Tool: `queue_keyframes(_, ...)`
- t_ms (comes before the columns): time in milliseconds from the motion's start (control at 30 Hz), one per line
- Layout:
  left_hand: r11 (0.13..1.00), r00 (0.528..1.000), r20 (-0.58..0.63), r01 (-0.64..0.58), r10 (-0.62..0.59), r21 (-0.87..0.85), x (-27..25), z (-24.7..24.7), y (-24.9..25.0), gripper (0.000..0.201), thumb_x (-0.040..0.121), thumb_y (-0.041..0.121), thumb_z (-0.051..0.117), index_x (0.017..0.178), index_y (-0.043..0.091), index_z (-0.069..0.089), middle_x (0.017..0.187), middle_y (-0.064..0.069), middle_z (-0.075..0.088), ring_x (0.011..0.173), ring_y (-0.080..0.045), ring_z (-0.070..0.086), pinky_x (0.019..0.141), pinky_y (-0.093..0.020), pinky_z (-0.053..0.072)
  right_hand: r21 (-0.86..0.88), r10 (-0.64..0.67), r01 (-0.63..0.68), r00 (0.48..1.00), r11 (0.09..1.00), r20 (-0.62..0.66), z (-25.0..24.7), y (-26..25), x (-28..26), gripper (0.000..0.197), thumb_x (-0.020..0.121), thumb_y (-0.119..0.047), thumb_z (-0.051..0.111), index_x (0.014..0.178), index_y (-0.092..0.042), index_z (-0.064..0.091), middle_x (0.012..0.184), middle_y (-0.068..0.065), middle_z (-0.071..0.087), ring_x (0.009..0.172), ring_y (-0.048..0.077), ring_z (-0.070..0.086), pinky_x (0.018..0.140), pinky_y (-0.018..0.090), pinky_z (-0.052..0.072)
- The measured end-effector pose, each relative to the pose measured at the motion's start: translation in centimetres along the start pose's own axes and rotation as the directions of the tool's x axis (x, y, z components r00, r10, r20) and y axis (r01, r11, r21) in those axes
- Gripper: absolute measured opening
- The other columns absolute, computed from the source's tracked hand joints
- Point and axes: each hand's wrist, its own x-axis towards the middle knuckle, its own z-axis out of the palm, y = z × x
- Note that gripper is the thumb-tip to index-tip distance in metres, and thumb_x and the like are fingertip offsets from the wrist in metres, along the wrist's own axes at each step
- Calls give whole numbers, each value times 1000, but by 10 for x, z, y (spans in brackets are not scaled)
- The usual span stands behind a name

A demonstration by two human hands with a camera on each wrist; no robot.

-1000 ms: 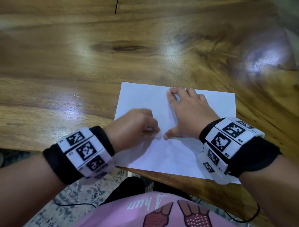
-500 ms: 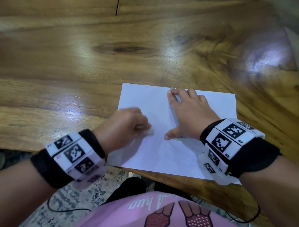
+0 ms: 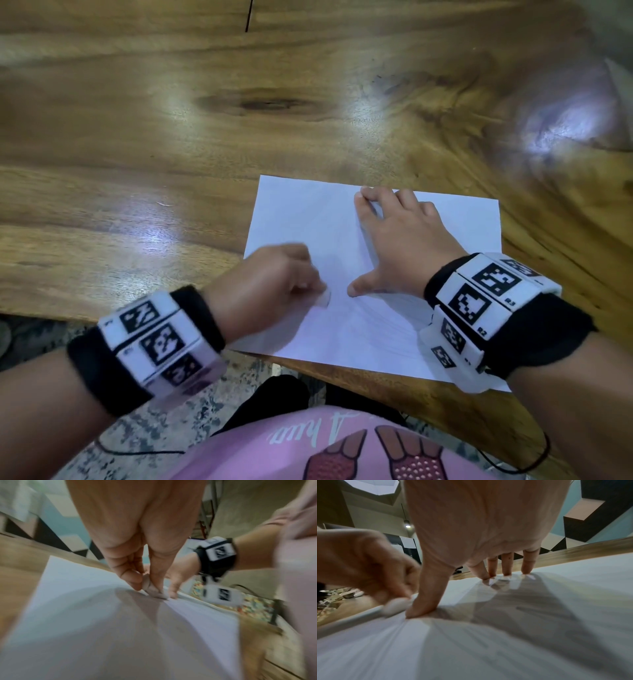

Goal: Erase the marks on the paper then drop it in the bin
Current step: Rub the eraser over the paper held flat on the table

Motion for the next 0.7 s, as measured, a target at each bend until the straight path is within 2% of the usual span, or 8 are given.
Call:
queue_keyframes(67,999,998,-56,3,-1,34,14,-3,-2,17,71,27,63,78,15,72,74,-5,61,61,-12,55,57,-9,33,-11,-5,5,1000,1000,-1,0,0,0,123,59,-72,67,149,-15,6,151,-2,8,132,23,16,105,36,22)
queue_keyframes(133,999,999,-53,-4,6,45,12,0,-1,11,74,26,65,77,16,70,73,-4,59,61,-14,55,56,-15,32,-12,-4,4,1000,1000,-4,0,0,0,123,59,-72,67,149,-15,6,151,-2,8,132,23,17,105,36,22)
queue_keyframes(267,1000,994,105,-21,19,15,-21,11,4,14,81,31,56,77,22,66,75,9,49,62,-1,48,59,-11,33,5,-6,6,1000,1000,-3,0,2,0,123,60,-72,67,149,-15,5,151,-3,7,133,22,16,106,36,20)
queue_keyframes(333,1000,991,136,-10,11,-8,-25,11,3,12,80,29,56,79,22,66,77,12,47,63,2,46,61,-10,33,8,-9,9,1000,1000,-7,0,2,0,123,60,-72,67,149,-14,6,151,-2,8,133,22,16,106,36,21)
queue_keyframes(433,999,997,62,-35,34,19,-6,3,0,16,77,30,57,73,18,65,73,5,52,61,-2,47,57,-11,30,13,-7,8,1000,1000,-9,0,1,0,123,59,-71,68,149,-14,7,150,-2,9,132,22,17,105,36,21)
queue_keyframes(567,997,996,-88,36,-30,69,13,-3,-7,14,76,27,59,75,13,63,73,-5,55,63,-17,52,51,-16,27,16,-6,6,1000,1000,-10,0,0,0,123,59,-71,69,149,-14,7,150,-2,9,132,23,16,106,36,20)
queue_keyframes(633,998,999,-36,4,-2,65,2,4,-2,11,80,25,59,73,15,59,74,-1,50,63,-13,48,54,-19,29,21,-4,4,1000,1000,-11,0,1,0,123,59,-71,69,149,-14,7,151,-2,8,132,22,16,106,36,20)
queue_keyframes(700,998,996,86,-17,12,52,-16,11,5,10,84,22,56,74,19,55,78,1,48,65,-11,48,59,-22,35,22,-4,4,1000,1000,-12,0,1,0,123,60,-71,69,149,-14,6,151,-3,8,133,22,16,107,36,19)
